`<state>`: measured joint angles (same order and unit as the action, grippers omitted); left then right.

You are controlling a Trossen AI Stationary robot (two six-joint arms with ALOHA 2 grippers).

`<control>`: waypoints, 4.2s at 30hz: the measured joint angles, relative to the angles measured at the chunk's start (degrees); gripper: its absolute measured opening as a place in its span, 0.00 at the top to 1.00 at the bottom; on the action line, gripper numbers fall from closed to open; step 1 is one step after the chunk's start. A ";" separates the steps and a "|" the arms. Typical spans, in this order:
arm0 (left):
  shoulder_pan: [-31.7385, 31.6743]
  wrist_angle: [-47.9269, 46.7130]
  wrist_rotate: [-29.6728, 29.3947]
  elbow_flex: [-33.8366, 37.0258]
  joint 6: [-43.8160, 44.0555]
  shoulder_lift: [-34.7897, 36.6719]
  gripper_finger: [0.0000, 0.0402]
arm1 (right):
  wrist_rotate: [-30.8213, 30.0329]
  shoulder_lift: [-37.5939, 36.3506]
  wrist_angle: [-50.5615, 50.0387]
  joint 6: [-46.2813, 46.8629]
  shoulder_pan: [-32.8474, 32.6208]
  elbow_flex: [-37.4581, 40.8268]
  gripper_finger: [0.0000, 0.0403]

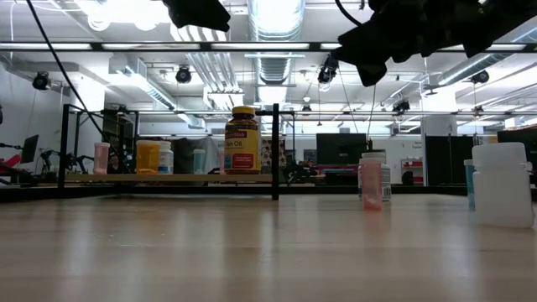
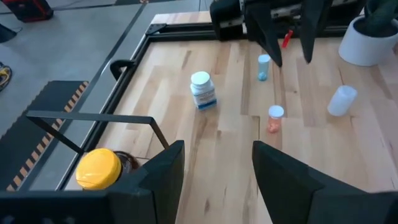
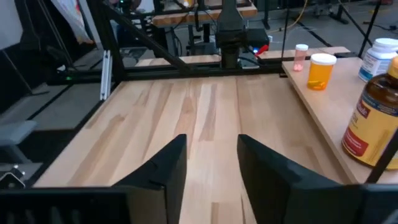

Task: Pick and place medicine bottles onto shelf by color
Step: Put the pink pill bottle on the shelf

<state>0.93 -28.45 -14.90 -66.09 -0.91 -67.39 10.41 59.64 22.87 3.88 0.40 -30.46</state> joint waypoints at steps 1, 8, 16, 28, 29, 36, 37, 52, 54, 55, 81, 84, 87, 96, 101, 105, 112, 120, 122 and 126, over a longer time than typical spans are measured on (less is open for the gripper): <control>0.04 0.22 0.00 0.02 0.13 -0.41 0.57 | 0.02 0.06 -0.01 0.02 0.00 -0.22 0.65; 0.33 7.69 0.07 4.15 0.11 -3.98 0.57 | 0.04 0.26 -0.53 -0.86 -0.02 0.14 0.65; 0.33 10.08 0.09 7.51 0.28 -4.13 0.57 | 0.04 0.44 -0.43 1.36 -0.02 -0.23 0.70; 3.82 10.01 0.11 7.76 0.55 -4.05 0.57 | -2.10 0.44 -26.49 5.14 -1.65 -12.05 0.77; 4.18 10.03 0.11 7.84 0.44 -4.05 0.57 | -3.53 0.44 -29.40 5.19 -1.65 -13.02 0.78; 5.29 10.00 0.26 8.26 0.09 -4.05 0.57 | -10.45 0.81 -38.89 6.41 -1.66 -14.60 0.72; 5.35 9.96 0.26 8.35 0.09 -4.05 0.57 | -10.25 1.00 -39.81 5.46 -1.96 -14.60 0.69; 5.51 9.88 0.09 8.38 0.00 -3.86 0.57 | -10.85 14.76 -42.17 2.72 -8.28 -14.49 0.50; 5.51 9.90 -0.07 8.38 0.00 -3.80 0.57 | -13.05 16.43 -41.92 2.93 -8.29 -14.50 0.51; 5.51 9.88 -0.07 8.38 0.00 -3.76 0.57 | -14.42 17.12 -41.92 3.04 -8.31 -14.58 0.52; 14.71 9.46 -3.74 8.41 0.59 0.13 0.57 | -15.51 20.72 -40.96 5.87 -8.28 -16.65 0.72; 17.63 9.49 -8.71 8.81 0.50 1.49 0.57 | -15.10 20.80 -43.33 6.02 -8.28 -19.67 0.71; 19.87 10.09 -11.92 10.44 0.24 3.41 0.57 | -14.97 21.26 -45.91 5.19 -8.28 -23.85 0.73; 22.06 19.28 -22.06 20.15 -4.75 13.98 0.57 | -15.64 23.86 -49.40 -0.98 -8.26 -39.58 0.73; 22.06 30.45 -22.57 25.94 -14.27 19.61 0.57 | -16.43 31.40 -56.28 -6.97 -7.52 -53.22 0.73; 22.06 35.10 -22.60 29.09 -16.04 24.42 0.57 | -15.90 38.58 -60.64 -10.38 -5.09 -65.26 0.73; 22.08 36.80 -22.62 34.26 -15.98 31.62 0.57 | -7.48 50.84 -66.49 -16.41 1.33 -84.72 0.73; 22.08 39.59 -22.63 35.92 -16.28 36.28 0.57 | -1.31 65.39 -73.18 -21.53 8.54 -104.54 0.73; 22.08 41.96 -22.64 36.06 -17.20 36.80 0.57 | -1.06 66.23 -69.84 -22.07 9.99 -103.31 0.73; 22.08 44.27 -22.69 37.12 -19.55 38.33 0.57 | -0.94 67.34 -66.60 -20.54 12.80 -102.49 0.73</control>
<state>23.00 15.82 -37.58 -28.97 -20.46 -29.07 9.47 126.98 -43.73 -16.66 13.21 -132.94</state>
